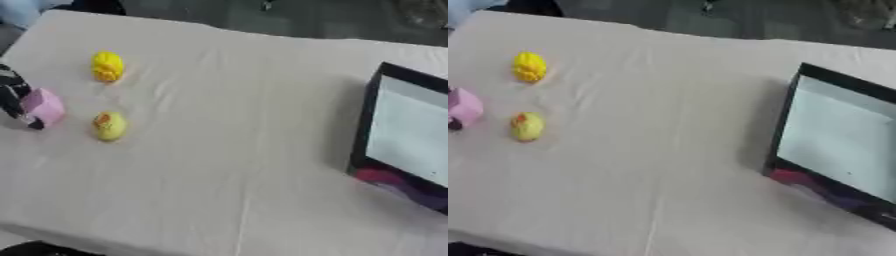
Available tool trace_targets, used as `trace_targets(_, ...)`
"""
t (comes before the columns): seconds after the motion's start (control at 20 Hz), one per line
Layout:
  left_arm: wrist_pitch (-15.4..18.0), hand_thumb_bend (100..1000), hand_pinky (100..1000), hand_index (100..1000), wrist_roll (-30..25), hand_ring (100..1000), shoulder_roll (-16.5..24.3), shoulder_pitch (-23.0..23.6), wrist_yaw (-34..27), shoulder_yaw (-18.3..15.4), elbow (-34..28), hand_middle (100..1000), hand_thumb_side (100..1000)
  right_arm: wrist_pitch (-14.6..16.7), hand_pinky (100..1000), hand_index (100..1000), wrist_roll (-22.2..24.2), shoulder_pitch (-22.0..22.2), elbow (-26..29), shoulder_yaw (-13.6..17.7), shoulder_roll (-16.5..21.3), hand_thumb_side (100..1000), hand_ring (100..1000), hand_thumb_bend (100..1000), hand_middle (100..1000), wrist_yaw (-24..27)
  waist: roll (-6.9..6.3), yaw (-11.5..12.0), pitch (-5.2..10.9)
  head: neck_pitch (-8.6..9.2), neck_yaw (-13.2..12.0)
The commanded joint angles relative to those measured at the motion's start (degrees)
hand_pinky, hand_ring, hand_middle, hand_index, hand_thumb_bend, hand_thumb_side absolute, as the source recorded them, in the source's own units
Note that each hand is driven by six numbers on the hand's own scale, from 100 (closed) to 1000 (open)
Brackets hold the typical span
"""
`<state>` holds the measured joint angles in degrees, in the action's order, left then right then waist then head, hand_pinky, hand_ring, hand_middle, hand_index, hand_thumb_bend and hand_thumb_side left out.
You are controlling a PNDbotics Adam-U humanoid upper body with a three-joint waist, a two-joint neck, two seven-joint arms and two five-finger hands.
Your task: Pick up the objects with one hand, pass them to the other hand, and then place them into the box on the other side of the table.
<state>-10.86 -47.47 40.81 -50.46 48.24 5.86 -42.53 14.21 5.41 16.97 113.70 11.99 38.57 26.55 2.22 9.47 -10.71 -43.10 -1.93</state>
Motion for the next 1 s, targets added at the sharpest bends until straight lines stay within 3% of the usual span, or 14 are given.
trace_targets(0.05,-0.1,548,846,695,1.1,810,1.2,-0.7,-0.4,-0.3,-0.6,695,144,-0.3,1000,1000,0.0,0.0,0.9,0.3,0.8,837,1000,100,1000,-0.5,-0.58,-0.1,1.21,0.88,-0.3)
trace_targets(0.6,-3.0,310,828,594,6.1,740,1.4,-0.7,-6.7,-0.7,-2.2,585,192,-0.7,1000,1000,-0.2,0.3,0.9,0.1,0.6,843,1000,100,1000,-1.7,-0.66,-0.1,1.21,0.75,0.1)
trace_targets(1.0,-4.0,196,806,567,7.0,708,2.7,-0.5,-9.2,-1.1,-6.4,530,108,-0.1,1000,1000,-0.3,0.2,0.9,0.1,1.1,834,1000,100,1000,-1.4,-0.6,0.0,1.25,1.02,0.3)
